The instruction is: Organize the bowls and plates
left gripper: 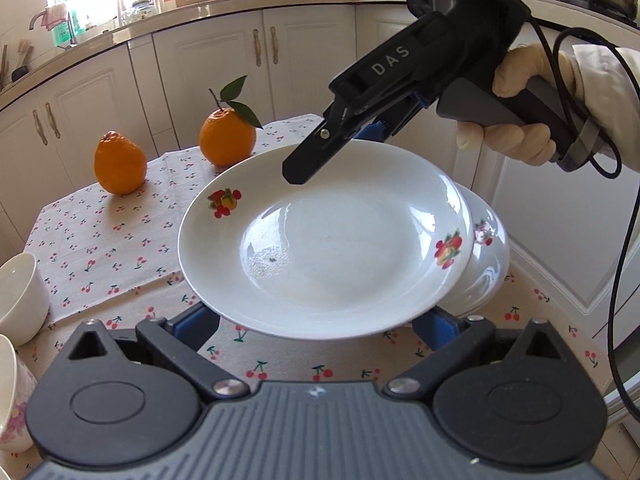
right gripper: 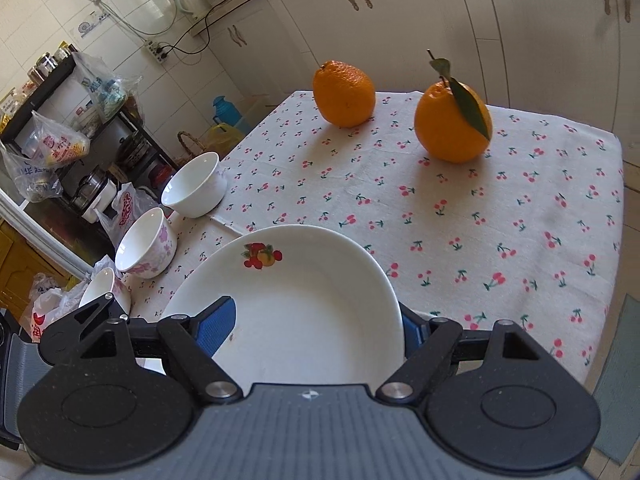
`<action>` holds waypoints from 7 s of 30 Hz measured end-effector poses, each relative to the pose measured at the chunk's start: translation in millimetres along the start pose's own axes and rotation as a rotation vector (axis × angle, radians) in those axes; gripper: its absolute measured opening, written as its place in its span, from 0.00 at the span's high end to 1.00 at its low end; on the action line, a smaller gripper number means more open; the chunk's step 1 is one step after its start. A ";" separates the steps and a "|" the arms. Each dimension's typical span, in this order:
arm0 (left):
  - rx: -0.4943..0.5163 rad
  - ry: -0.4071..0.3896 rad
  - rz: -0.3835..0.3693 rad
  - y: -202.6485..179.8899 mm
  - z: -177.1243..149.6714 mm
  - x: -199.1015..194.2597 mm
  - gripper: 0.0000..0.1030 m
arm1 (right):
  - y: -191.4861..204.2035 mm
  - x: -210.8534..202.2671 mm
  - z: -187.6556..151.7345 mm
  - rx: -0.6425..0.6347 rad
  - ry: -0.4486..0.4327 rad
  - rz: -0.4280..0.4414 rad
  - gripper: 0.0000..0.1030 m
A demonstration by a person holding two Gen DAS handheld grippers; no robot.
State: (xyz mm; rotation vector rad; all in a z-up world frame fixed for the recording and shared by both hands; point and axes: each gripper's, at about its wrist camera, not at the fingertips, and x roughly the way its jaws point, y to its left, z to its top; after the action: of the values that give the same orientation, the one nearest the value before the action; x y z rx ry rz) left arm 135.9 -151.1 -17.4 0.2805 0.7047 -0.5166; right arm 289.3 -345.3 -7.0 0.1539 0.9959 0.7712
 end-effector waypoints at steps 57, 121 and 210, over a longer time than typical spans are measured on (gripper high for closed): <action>0.067 0.023 -0.177 -28.3 1.8 24.3 0.01 | -27.2 -52.0 -75.0 0.118 -0.065 -0.141 0.16; 0.042 -0.151 -0.053 23.8 -19.3 -73.3 0.01 | 146.1 -52.6 -96.0 -0.129 -0.278 -0.542 0.00; -0.035 -0.049 0.041 136.7 -129.4 -110.8 0.14 | 273.2 114.1 -73.3 -0.174 -0.110 -0.128 0.29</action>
State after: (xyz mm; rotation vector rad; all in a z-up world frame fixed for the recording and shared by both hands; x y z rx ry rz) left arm 68.1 56.2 -27.1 0.2481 0.6585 -0.4704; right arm 125.4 -88.1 -4.2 -0.0178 0.8220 0.7203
